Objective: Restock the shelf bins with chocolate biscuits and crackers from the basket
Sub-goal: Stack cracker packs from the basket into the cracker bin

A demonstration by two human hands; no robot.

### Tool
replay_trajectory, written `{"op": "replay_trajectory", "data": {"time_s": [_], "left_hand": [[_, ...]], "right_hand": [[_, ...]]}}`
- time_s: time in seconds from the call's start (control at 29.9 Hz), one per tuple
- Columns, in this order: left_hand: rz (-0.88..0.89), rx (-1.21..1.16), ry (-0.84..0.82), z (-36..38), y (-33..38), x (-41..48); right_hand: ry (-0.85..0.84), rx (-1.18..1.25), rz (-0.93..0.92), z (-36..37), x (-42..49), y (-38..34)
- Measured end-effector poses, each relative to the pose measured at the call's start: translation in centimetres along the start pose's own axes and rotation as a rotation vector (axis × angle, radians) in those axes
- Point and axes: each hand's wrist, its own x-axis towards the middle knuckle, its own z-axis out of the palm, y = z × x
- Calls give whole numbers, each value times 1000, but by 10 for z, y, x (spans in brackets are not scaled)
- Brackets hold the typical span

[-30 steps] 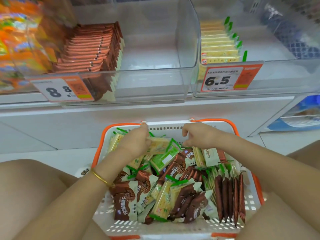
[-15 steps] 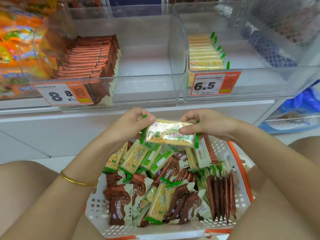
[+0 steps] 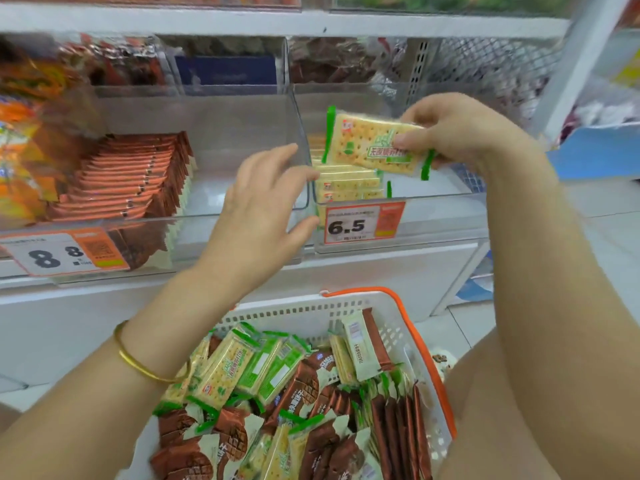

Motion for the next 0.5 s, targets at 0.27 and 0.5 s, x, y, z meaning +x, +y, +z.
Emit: {"op": "replay_trajectory", "data": {"time_s": [0.27,0.5], "left_hand": [[-39,47,-69,14,8,8],[-53,37,-80,18,7,6]], "right_hand": [[-365,-497,125,55,48,18],[-299,-959,14,69,54,16]]}}
